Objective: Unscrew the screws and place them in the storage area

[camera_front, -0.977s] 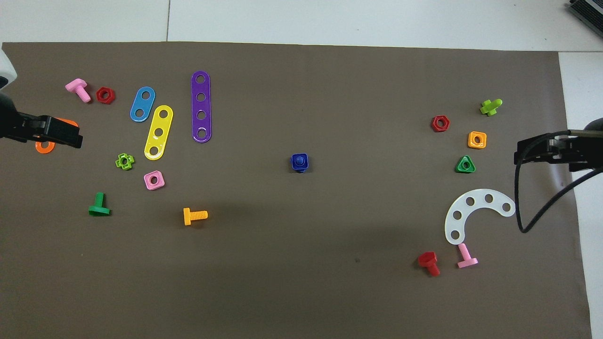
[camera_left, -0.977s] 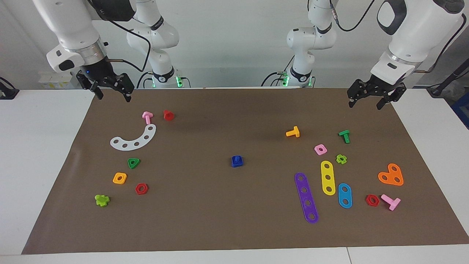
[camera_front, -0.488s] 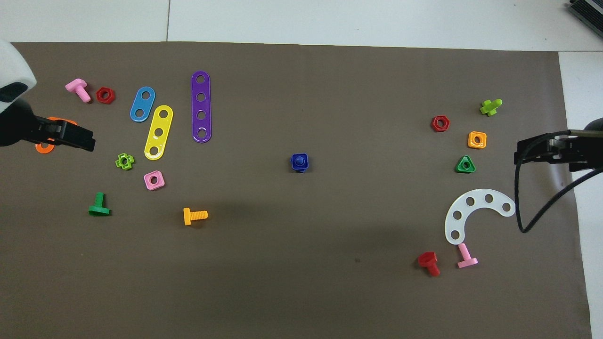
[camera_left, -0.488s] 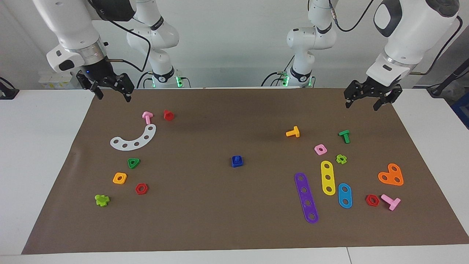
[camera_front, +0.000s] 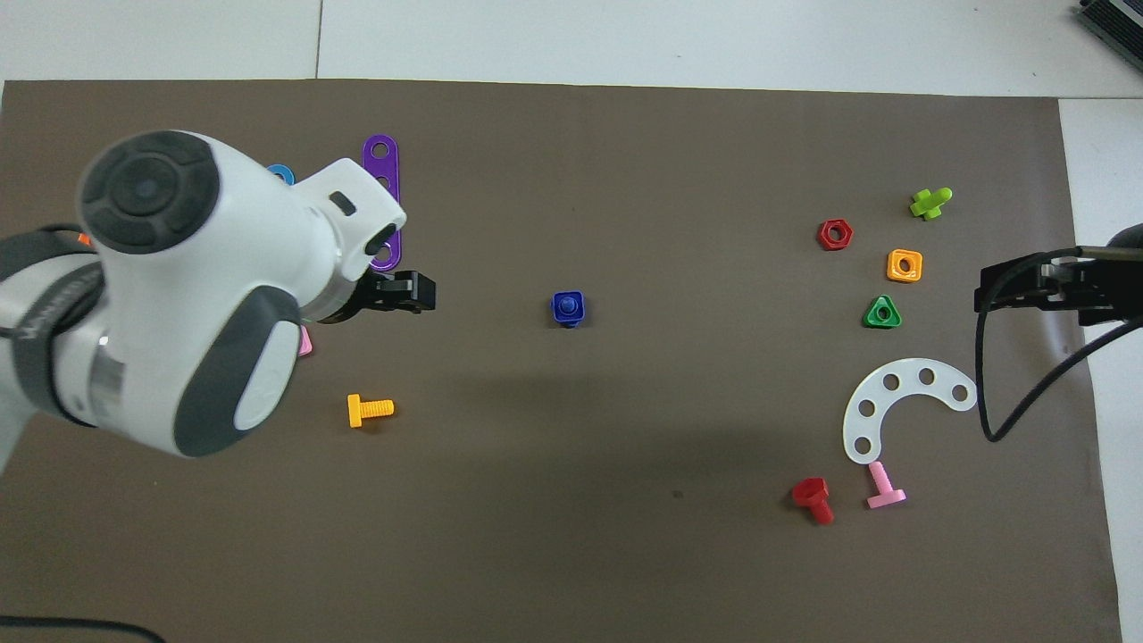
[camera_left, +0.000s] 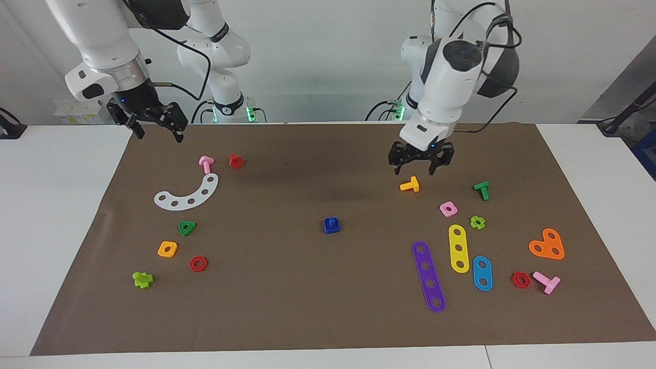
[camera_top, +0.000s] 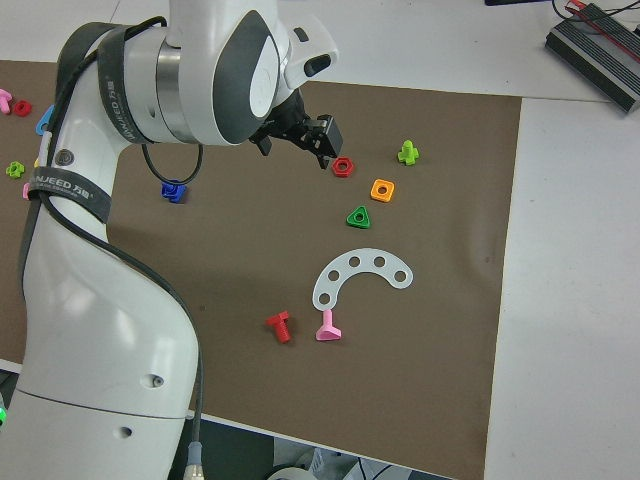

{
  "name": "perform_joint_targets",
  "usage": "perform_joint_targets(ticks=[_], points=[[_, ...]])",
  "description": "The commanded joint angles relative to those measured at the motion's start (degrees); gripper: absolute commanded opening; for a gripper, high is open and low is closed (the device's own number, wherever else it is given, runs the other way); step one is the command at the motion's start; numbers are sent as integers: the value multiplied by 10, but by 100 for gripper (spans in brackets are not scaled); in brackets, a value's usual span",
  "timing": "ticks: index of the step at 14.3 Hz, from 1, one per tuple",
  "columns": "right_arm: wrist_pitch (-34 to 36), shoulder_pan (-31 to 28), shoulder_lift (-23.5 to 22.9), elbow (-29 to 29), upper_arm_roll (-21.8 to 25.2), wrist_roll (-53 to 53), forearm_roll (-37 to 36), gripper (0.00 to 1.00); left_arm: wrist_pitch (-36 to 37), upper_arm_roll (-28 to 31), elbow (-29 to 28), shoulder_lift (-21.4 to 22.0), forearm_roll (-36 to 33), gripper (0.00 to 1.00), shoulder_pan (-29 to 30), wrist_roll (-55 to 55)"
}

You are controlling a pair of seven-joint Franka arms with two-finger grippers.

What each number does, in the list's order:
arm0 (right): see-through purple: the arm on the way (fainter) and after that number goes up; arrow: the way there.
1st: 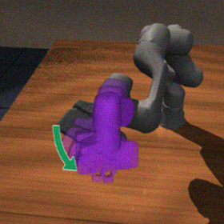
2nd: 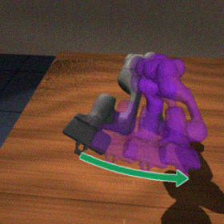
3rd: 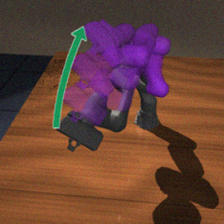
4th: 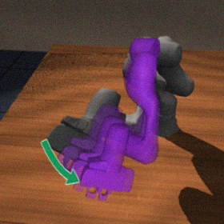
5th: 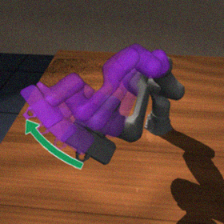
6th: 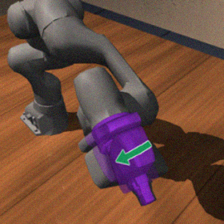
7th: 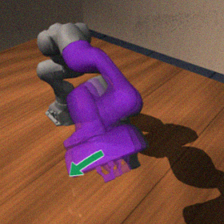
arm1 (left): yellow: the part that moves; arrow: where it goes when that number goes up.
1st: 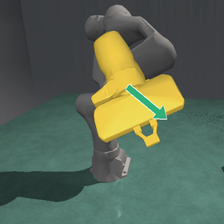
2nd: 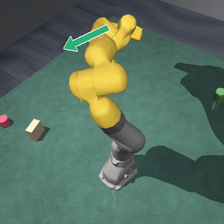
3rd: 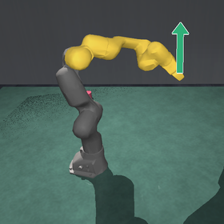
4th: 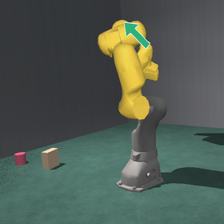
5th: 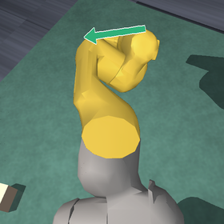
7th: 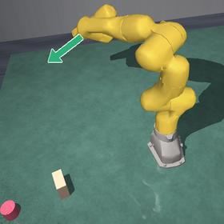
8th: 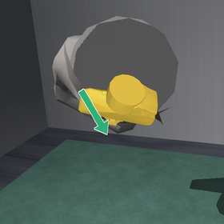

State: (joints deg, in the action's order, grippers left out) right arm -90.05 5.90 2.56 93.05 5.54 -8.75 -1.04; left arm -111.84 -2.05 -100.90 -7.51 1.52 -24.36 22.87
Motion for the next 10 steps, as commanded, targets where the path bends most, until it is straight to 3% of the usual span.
perform_joint_targets(ticks=[1,4,10], points=[[2,-4,11,9,-2,16,9,100,-46,13,45,-88,19,96,-49,44],[2,-3,11,9,-2,15,9,100,-56,14,133,-195,18,91,-97,124],[2,-4,11,9,-2,16,9,100,-162,12,121,-227,15,91,-106,134]])
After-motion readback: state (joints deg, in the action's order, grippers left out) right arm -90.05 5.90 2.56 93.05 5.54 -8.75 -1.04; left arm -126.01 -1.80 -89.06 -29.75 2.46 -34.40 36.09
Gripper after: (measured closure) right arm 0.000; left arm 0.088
